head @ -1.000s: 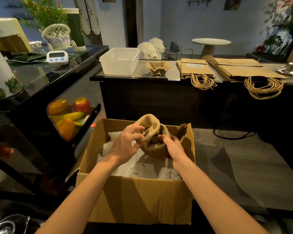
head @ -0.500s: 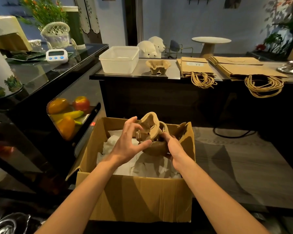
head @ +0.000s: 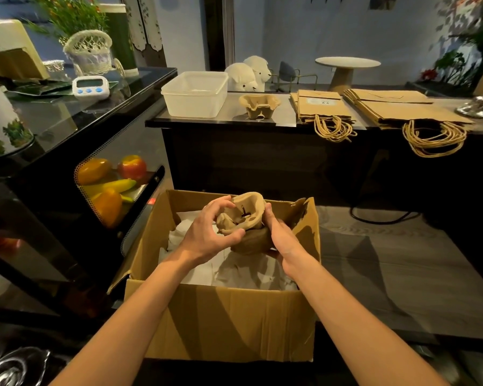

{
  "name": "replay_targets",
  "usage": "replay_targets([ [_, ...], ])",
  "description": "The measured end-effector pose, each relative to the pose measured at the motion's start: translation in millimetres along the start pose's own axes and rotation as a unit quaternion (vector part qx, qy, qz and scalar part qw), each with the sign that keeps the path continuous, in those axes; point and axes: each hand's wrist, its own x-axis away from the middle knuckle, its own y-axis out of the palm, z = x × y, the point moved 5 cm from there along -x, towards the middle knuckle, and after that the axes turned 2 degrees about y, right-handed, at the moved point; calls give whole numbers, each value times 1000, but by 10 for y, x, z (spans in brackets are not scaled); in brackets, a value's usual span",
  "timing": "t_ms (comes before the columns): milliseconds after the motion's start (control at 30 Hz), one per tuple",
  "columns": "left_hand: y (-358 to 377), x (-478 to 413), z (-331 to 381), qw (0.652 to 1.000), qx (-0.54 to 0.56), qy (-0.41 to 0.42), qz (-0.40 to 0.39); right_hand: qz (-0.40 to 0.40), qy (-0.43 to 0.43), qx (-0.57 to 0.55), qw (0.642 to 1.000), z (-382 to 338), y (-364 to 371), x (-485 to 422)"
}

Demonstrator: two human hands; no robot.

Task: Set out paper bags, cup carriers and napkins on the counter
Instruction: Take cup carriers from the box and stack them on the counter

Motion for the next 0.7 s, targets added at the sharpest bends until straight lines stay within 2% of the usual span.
replay_targets([
  [267, 42, -23, 33, 1000, -9, -9, -24, 7, -5, 5, 1000, -28, -6, 31],
  [433, 48, -36, 29, 999, -25, -8, -37, -34, 7, -79, 996, 0, -10, 39],
  [567, 51, -37, 11, 999, -30, -8, -37, -49, -16, -16, 999, 0, 16, 49],
  [700, 90, -27, -31, 999, 32, -36, -23, -39, -46, -32, 998, -49, -19, 60],
])
